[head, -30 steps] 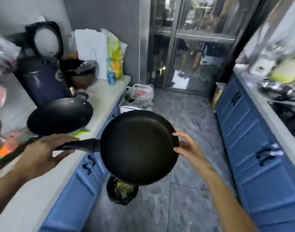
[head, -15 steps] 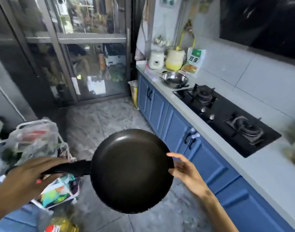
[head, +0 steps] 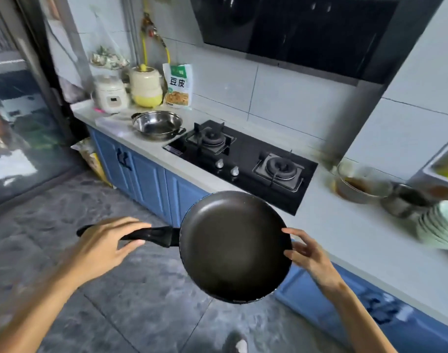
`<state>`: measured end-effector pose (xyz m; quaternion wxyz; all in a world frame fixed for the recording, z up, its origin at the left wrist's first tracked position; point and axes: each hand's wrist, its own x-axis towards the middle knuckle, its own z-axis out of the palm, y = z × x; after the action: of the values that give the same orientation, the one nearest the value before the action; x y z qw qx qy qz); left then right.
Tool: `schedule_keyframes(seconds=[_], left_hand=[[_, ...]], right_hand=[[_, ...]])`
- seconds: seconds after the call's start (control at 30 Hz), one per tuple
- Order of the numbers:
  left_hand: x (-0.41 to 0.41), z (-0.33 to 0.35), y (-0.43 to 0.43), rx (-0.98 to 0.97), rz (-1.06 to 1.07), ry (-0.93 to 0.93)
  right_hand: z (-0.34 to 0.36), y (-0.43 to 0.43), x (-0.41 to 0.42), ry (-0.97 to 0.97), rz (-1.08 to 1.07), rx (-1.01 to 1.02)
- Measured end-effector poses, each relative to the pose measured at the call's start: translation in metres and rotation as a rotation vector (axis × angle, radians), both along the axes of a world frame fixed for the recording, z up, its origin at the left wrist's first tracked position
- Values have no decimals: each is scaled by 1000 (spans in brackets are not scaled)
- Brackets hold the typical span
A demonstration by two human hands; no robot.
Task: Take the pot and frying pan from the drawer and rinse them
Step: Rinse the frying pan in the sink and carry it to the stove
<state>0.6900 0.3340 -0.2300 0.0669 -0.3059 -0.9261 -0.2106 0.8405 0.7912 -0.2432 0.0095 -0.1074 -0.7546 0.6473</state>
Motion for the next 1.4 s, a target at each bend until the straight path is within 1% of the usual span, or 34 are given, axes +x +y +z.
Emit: schedule_keyframes(seconds=[0.1, 0.23, 0.37, 0.57, 0.7, 0.83, 1.0, 1.1, 1.4], left_hand=[[-51, -10, 68, 15, -115, -17], [-108, -25, 165, 6, -219, -65], [-153, -35, 258, -16, -328, -44], [-206, -65, 375, -32, -471, -48], [-235, -100, 437, -43, -510, -94], [-257, -132, 484, -66, -559, -153], [-269, -160, 529, -104, -616, -176], [-270, -173, 545, -124, -627, -205], [-266, -201, 565, -148, -622, -190]], right_hand=[[-7, 47, -3, -6, -126, 8], [-22, 115, -11, -24, -272, 1], [-38, 177, -16, -59, -396, -19], [-76, 245, -30, -93, -609, -12], [-98, 277, -42, -99, -734, -27], [-115, 304, -50, -146, -785, -5], [-143, 331, -52, -216, -836, 33], [-160, 336, -49, -243, -880, 42], [-191, 344, -47, -287, -944, 43]])
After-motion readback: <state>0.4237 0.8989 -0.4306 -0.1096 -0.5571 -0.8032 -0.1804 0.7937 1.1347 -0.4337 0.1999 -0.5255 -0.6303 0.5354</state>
